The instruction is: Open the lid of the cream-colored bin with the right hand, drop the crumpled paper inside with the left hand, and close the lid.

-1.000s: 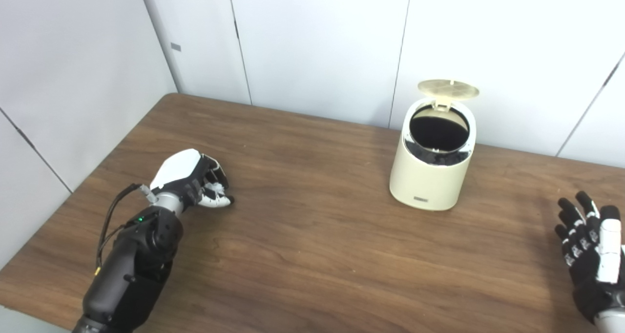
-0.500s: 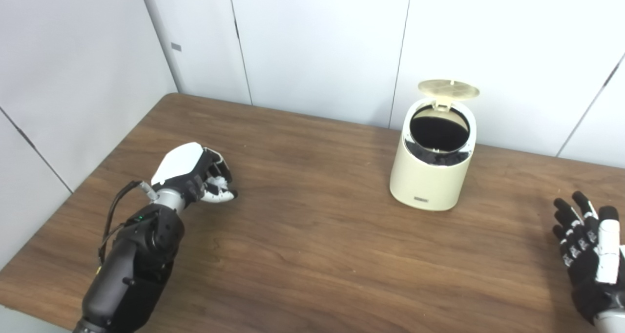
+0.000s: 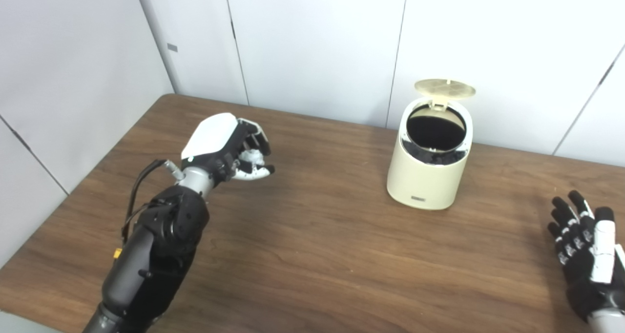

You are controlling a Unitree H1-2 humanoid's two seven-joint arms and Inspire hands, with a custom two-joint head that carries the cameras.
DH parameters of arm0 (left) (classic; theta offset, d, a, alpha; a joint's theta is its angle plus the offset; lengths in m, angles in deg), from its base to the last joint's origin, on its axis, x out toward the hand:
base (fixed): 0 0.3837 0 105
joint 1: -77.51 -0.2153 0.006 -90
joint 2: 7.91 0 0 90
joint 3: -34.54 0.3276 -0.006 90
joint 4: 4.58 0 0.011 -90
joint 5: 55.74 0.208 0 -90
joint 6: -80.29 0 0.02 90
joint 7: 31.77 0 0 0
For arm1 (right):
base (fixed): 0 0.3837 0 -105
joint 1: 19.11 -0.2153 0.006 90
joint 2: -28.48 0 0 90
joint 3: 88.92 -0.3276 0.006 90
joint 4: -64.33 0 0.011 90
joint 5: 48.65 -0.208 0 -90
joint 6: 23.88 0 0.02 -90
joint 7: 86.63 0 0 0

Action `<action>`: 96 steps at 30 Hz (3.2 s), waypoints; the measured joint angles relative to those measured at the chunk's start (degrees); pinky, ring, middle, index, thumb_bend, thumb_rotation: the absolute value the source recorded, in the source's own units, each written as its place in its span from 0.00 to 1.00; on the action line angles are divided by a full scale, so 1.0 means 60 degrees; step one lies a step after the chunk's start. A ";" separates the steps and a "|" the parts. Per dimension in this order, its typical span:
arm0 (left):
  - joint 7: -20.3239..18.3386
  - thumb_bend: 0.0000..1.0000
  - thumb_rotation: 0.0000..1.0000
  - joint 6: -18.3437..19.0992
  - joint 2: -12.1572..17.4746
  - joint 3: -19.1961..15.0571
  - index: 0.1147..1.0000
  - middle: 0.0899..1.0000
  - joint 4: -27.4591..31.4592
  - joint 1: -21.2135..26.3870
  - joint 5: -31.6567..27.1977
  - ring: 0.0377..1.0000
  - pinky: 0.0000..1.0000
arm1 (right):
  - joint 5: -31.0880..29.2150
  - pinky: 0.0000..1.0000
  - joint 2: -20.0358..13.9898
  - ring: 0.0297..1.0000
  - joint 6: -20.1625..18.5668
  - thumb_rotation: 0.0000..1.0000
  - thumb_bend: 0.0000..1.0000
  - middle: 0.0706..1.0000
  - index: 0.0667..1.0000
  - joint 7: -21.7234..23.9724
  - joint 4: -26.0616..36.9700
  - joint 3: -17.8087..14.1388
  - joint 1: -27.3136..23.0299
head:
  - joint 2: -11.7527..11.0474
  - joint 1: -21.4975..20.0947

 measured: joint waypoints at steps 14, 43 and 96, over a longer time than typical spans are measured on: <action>0.0077 0.47 0.00 -0.0617 -0.0593 0.0608 0.44 0.41 -0.0257 0.1285 -0.0029 0.37 0.31 | 0.0015 1.00 0.0362 0.94 0.1356 1.00 0.60 0.89 0.91 0.0074 -0.0906 0.0188 -0.0203 | -0.0191 -0.1816; 0.0083 0.47 0.00 -0.0617 -0.2142 0.2031 0.44 0.40 -0.1642 0.3723 0.0926 0.35 0.30 | 0.0587 1.00 0.0767 0.95 0.1372 1.00 0.59 0.90 0.92 -0.0430 -0.0597 0.0336 -0.0075 | -0.0308 -0.2432; 0.1904 0.47 0.00 -0.1128 -0.3852 0.3150 0.45 0.44 -0.4594 0.4525 0.0954 0.35 0.28 | 0.0552 1.00 0.0593 0.99 0.1088 1.00 0.61 0.91 0.93 -0.0415 -0.0463 0.0301 -0.0060 | -0.0176 -0.2242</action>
